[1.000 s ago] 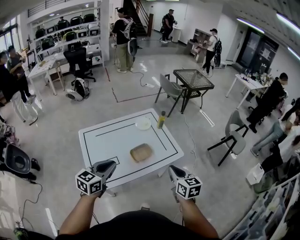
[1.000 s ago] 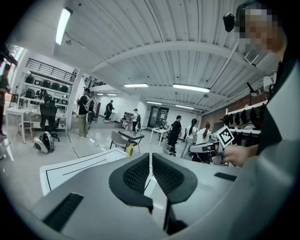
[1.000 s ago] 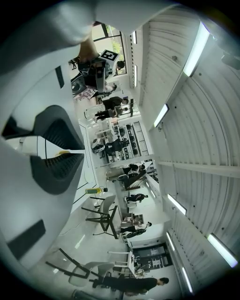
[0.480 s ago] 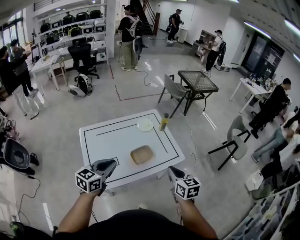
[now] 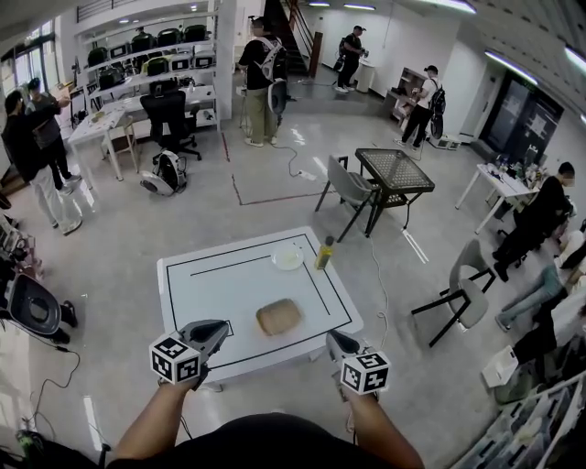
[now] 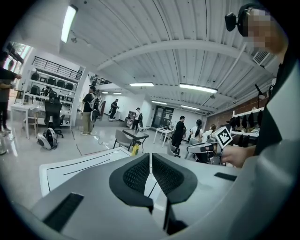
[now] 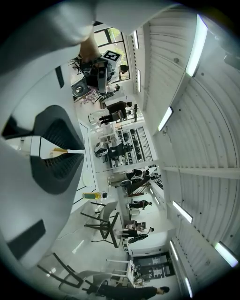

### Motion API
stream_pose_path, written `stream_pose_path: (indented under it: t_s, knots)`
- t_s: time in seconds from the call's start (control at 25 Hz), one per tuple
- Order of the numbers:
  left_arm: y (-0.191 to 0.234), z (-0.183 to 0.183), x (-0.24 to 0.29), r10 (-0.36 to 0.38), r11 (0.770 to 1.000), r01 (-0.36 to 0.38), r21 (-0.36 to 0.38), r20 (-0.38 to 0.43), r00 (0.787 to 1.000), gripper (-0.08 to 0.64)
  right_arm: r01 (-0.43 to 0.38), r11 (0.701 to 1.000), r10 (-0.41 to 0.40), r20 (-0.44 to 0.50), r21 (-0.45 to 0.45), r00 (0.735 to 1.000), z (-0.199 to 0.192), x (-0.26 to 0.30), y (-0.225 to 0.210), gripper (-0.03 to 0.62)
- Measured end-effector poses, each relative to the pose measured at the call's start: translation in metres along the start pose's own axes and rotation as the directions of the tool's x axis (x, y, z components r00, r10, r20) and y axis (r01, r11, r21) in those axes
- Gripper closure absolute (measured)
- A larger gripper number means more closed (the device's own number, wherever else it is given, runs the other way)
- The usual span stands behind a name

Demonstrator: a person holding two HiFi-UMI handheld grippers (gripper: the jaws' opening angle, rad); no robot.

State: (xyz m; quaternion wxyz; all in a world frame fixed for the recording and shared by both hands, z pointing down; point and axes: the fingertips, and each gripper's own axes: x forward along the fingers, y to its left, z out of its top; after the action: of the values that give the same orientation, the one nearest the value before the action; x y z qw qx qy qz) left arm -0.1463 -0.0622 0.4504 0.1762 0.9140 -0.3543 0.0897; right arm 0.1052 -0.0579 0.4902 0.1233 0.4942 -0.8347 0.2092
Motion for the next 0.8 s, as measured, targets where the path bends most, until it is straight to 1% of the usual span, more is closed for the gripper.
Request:
stream_pose_path:
  t_s: [0.28,0.52,0.8]
  knots:
    - [0.009,0.014,0.009,0.029,1.000,-0.029,0.005,0.010,1.000,0.526,-0.033,0.999,0.033,0.006,-0.018,0.999,0.017,0.017,-0.010,0.554]
    - [0.017,0.021,0.023,0.046,0.999,-0.046,0.004,0.018,0.999,0.525,-0.054,0.998,0.054,-0.001,-0.027,0.999,0.024,0.030,-0.022,0.554]
    - [0.014,0.017,0.050,0.042,0.999,-0.042,-0.001,-0.003,0.999,0.526,-0.066,0.998,0.065,-0.013,-0.017,0.998,0.021,0.040,-0.045,0.554]
